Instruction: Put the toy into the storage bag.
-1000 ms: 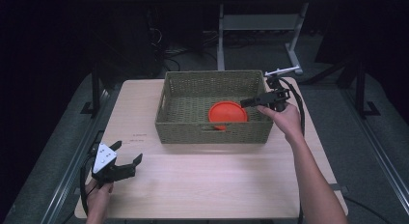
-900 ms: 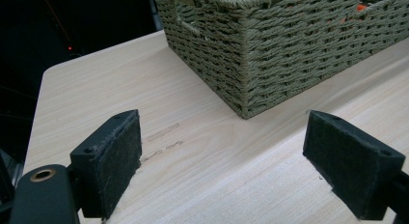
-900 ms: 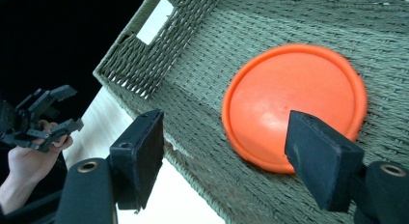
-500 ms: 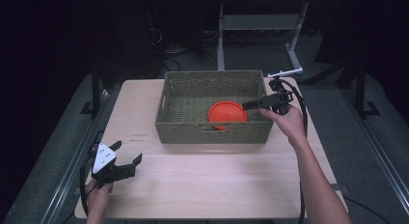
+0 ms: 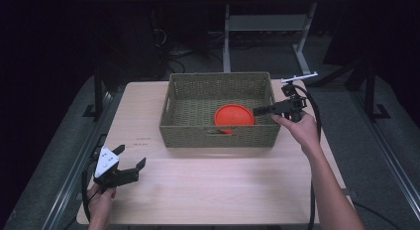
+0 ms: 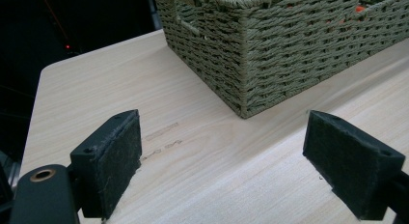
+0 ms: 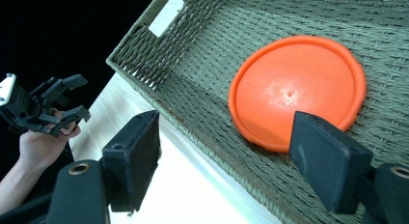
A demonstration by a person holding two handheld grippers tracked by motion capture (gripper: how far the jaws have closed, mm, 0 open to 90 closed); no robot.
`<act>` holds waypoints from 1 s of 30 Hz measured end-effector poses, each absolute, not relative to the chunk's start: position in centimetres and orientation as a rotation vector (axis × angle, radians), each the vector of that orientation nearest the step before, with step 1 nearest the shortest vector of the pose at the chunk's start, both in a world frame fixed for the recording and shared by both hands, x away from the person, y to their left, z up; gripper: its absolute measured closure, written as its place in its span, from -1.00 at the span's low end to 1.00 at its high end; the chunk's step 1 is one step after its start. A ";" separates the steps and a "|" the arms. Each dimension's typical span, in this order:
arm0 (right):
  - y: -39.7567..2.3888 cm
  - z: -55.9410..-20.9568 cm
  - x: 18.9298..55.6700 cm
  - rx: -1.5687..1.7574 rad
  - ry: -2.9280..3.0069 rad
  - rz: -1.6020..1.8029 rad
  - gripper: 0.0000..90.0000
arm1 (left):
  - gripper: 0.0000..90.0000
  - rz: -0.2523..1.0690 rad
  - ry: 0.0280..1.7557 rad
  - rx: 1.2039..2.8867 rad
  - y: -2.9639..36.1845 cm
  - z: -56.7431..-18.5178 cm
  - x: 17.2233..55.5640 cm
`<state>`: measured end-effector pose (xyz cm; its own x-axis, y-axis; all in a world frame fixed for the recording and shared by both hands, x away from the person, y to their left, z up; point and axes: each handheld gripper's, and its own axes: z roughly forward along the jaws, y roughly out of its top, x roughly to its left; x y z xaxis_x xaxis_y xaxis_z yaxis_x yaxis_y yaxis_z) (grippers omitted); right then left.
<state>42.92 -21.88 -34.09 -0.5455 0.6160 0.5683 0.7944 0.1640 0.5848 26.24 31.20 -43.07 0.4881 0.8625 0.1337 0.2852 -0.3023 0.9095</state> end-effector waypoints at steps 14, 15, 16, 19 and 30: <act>-21.9 -33.8 41.4 -1.343 -2.247 -1.354 -0.44 | -0.71 0.804 0.958 1.836 31.2 -43.0 26.2; -21.9 -33.8 41.4 -1.343 -2.247 -1.354 -0.44 | -0.71 0.804 0.958 1.836 31.2 -43.0 26.2; -21.9 -33.8 41.3 -1.340 -2.247 -1.358 -0.44 | -0.71 0.805 0.960 1.835 31.2 -43.0 26.1; -21.8 -33.9 41.0 -1.334 -2.245 -1.360 -0.44 | -0.71 0.800 0.964 1.833 31.2 -43.0 26.2; -21.5 -34.3 40.0 -1.303 -2.265 -1.355 -0.44 | -0.71 0.800 0.963 1.841 31.1 -43.0 26.2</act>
<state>40.01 -21.46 -34.28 -0.5923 0.5841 0.5551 0.7652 0.1920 0.6145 26.21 31.11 -43.04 0.4912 0.8605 0.1354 0.2911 -0.3086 0.9055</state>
